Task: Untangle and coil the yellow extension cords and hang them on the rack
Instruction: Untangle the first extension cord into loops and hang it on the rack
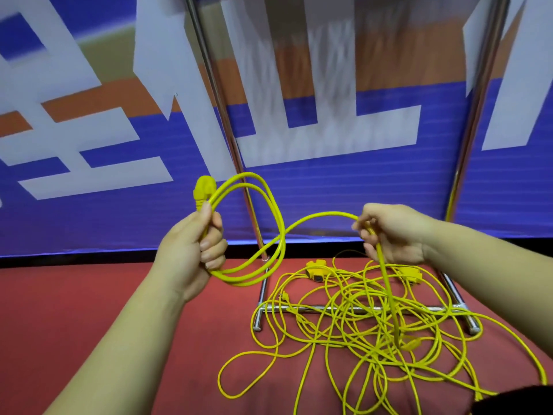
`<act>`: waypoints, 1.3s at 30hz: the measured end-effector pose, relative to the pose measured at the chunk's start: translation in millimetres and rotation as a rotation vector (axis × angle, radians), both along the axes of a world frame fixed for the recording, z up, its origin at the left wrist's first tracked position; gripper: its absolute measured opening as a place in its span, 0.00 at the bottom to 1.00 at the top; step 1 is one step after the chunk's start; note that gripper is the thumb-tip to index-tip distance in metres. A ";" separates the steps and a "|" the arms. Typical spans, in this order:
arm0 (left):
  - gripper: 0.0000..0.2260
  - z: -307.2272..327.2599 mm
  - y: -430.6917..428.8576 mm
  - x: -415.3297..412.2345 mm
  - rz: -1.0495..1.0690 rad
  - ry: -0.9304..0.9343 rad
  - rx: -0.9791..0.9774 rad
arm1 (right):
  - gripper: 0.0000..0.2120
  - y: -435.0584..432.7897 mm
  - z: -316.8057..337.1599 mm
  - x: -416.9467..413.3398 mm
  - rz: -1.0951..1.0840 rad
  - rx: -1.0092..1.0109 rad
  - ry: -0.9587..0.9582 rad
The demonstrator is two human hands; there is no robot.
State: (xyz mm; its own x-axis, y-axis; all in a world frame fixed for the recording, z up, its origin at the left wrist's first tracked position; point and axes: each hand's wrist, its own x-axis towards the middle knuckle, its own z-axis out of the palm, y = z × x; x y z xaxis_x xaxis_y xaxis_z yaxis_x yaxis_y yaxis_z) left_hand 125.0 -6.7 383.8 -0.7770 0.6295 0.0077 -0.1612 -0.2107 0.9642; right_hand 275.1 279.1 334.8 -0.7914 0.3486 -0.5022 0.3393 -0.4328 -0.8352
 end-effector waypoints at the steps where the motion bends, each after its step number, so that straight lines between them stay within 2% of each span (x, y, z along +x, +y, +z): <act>1: 0.14 -1.6 3.8 4.0 -0.010 0.033 -0.032 | 0.10 -1.5 7.1 0.9 -0.045 -0.051 0.039; 4: 0.12 -9.0 15.2 16.2 -0.056 0.128 -0.138 | 0.11 -3.6 19.5 2.0 -0.069 -0.039 0.073; 7: 0.12 -16.5 28.0 28.9 -0.119 0.200 -0.248 | 0.07 -5.9 24.4 5.5 -0.033 0.162 0.004; 10: 0.11 -23.5 39.4 39.4 -0.157 0.238 -0.305 | 0.11 -5.3 24.2 9.4 0.003 0.272 -0.054; 17: 0.11 -42.3 65.6 53.9 -0.169 0.239 -0.440 | 0.04 -11.3 31.9 10.9 -0.076 0.154 0.012; 24: 0.09 -47.8 90.1 78.4 -0.207 0.090 -0.386 | 0.03 -20.6 35.9 6.0 -0.153 -0.107 0.108; 29: 0.13 -44.5 93.1 82.1 -0.180 0.128 -0.374 | 0.04 -21.1 35.3 5.4 -0.180 -0.125 0.163; 31: 0.15 -41.3 93.1 81.1 -0.155 0.150 -0.331 | 0.05 -21.2 35.4 8.8 -0.126 -0.031 0.176; 34: 0.16 -32.5 90.6 78.1 -0.126 0.078 -0.257 | 0.05 -19.4 33.4 15.2 -0.007 0.286 0.195; 36: 0.13 -25.6 86.2 74.8 -0.117 0.056 -0.233 | 0.05 -16.9 30.9 18.0 0.032 0.451 0.227; 39: 0.10 -14.2 78.6 68.7 -0.085 0.043 -0.161 | 0.05 -16.6 25.4 19.3 0.083 0.513 0.263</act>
State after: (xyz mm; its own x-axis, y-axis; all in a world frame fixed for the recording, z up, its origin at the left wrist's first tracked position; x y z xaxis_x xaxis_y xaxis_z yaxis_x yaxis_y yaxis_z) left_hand 193.7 71.9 369.5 -0.7218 0.6890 -0.0661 -0.1297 -0.0408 0.9907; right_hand 294.4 262.5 360.2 -0.9016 0.4271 -0.0683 0.1078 0.0689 -0.9918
